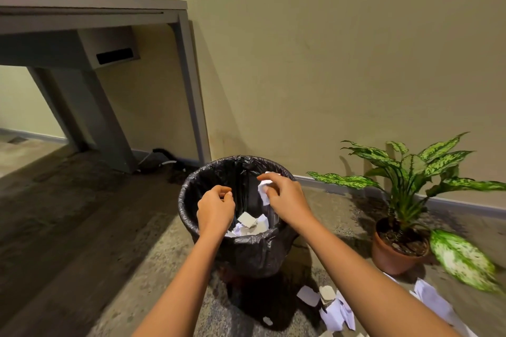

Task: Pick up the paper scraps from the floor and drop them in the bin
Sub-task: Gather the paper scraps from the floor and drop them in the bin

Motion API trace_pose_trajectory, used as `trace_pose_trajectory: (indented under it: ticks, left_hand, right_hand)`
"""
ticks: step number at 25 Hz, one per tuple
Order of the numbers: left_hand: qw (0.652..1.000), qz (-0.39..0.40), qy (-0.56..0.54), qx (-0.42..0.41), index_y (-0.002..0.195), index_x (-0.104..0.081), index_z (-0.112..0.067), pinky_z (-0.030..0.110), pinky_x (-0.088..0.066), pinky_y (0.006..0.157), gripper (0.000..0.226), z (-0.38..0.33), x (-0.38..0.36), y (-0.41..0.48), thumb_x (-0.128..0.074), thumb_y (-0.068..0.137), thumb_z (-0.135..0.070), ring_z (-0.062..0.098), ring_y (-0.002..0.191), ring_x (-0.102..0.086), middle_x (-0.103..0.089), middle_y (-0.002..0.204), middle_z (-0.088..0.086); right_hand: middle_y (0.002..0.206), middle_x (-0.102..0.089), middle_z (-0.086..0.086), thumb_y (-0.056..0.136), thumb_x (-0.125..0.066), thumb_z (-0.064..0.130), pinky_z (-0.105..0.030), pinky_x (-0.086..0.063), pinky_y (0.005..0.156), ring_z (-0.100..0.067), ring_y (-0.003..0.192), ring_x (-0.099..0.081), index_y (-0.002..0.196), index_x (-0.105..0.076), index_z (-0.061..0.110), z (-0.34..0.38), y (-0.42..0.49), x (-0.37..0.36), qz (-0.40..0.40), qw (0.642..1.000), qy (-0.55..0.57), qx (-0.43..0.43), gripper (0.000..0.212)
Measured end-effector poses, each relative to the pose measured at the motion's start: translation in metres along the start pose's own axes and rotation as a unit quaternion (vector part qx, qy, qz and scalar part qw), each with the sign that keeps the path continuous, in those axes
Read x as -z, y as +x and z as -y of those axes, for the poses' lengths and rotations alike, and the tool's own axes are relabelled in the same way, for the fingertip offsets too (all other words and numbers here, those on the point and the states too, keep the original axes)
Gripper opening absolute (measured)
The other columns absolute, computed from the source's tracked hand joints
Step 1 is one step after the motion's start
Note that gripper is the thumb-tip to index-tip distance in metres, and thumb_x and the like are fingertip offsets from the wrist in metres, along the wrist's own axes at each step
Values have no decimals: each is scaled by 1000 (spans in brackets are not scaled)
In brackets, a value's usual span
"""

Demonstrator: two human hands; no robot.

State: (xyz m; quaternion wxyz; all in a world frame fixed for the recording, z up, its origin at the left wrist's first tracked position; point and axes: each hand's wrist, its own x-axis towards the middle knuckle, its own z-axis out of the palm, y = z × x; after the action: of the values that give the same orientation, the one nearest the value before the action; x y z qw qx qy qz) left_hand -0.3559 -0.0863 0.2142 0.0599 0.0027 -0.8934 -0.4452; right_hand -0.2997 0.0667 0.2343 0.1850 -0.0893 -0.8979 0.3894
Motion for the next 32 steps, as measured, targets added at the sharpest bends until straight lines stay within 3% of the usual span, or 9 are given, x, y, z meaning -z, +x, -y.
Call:
trace_pose_trajectory:
  ticks: [2, 4, 9, 15, 20, 25, 29, 32]
  left_hand:
    - [1000, -1, 0, -9, 111, -69, -21, 30, -44, 80, 22, -6, -2, -6, -53, 95, -24, 20, 98, -62, -71, 107, 1]
    - [1000, -3, 7, -18, 111, -69, -21, 34, -47, 85, 23, -13, -3, -14, -55, 93, -23, 22, 103, -63, -71, 108, 0]
    - [997, -11, 26, -71, 109, -69, -21, 37, -50, 86, 22, -29, -5, -41, -56, 92, -23, 22, 101, -63, -69, 108, 1]
    - [971, -19, -54, -233, 102, -69, -20, 29, -48, 76, 17, -49, -35, -103, -56, 91, -15, 15, 90, -62, -66, 96, -5]
    - [941, 46, -15, -334, 98, -67, -24, 24, -43, 71, 11, -31, -83, -167, -61, 89, -20, 7, 85, -54, -63, 92, -11]
    - [950, 226, 61, -208, 92, -68, -29, 28, -48, 66, 8, 37, -136, -232, -66, 85, -33, 9, 78, -64, -68, 84, -12]
    - [921, 332, 162, -124, 90, -70, -23, 32, -53, 76, 14, 97, -161, -268, -72, 82, -34, 15, 90, -67, -72, 88, -7]
    - [890, 393, 211, -95, 93, -68, -23, 27, -48, 74, 28, 128, -165, -287, -79, 75, -41, 15, 93, -65, -71, 93, -5]
  right_hand:
    - [68, -66, 2, 94, -52, 18, -33, -48, 58, -14, 54, -56, 109, -64, 35, -1, -3, 6, -9, 999, -38, -8, 26]
    - [75, -68, 3, 91, -59, 19, -33, -52, 65, -19, 69, -63, 106, -63, 30, 0, -9, 15, -11, 997, -69, -9, 19]
    - [82, -65, 5, 86, -65, 17, -32, -52, 67, -17, 77, -61, 94, -65, 25, -12, -30, 44, -58, 995, -75, -22, 11]
    - [83, -67, 0, 87, -60, 16, -35, -54, 68, -21, 79, -63, 88, -66, 23, -60, -83, 74, -68, 991, -84, -77, 10]
    - [81, -69, -2, 83, -61, 12, -33, -53, 69, -22, 77, -63, 88, -70, 23, -114, -139, 82, -14, 985, -96, -145, 15]
    - [95, -72, -8, 83, -57, 10, -31, -51, 73, -27, 88, -65, 92, -74, 20, -176, -209, 64, 65, 966, -122, -217, 21]
    - [101, -72, -8, 86, -57, 10, -34, -54, 82, -24, 92, -66, 96, -74, 19, -217, -260, 51, 120, 947, -115, -273, 21]
    - [100, -73, -6, 85, -56, 9, -32, -54, 83, -22, 92, -66, 95, -75, 18, -234, -290, 41, 143, 940, -117, -288, 24]
